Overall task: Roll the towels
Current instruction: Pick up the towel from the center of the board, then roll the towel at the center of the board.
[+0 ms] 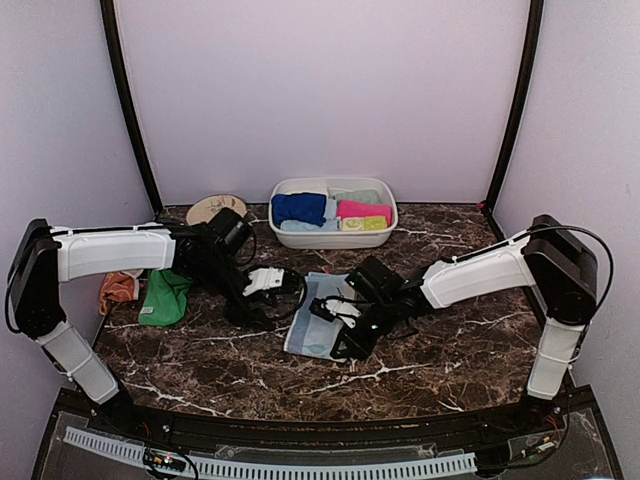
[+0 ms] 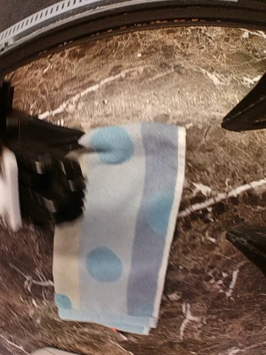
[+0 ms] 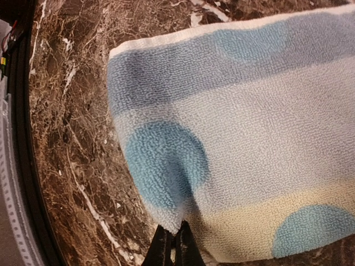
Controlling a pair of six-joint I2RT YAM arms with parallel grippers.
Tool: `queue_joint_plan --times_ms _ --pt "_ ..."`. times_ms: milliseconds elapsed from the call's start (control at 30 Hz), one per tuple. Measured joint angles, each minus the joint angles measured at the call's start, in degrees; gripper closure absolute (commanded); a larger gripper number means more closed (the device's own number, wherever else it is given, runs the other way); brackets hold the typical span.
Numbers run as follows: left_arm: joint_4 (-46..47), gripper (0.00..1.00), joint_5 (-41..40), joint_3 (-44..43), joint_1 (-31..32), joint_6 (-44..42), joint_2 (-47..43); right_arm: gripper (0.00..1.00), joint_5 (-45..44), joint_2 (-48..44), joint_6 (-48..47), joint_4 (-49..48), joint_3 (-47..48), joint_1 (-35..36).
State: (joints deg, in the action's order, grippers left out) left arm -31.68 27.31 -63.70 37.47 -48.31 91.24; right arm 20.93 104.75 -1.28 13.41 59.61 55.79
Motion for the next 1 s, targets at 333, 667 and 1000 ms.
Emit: queue_joint_plan --times_ms 333,667,1000 --pt "2.82 0.26 1.2 3.93 9.64 -0.46 0.46 1.0 19.91 5.77 9.05 2.32 2.99 -6.08" --pt "11.82 0.5 -2.97 5.4 12.9 -0.17 6.29 1.0 26.38 8.37 13.77 3.54 5.05 -8.2" --pt "14.49 0.76 -4.92 5.14 12.94 1.51 9.03 0.95 27.3 8.44 15.63 3.32 5.09 -8.22"
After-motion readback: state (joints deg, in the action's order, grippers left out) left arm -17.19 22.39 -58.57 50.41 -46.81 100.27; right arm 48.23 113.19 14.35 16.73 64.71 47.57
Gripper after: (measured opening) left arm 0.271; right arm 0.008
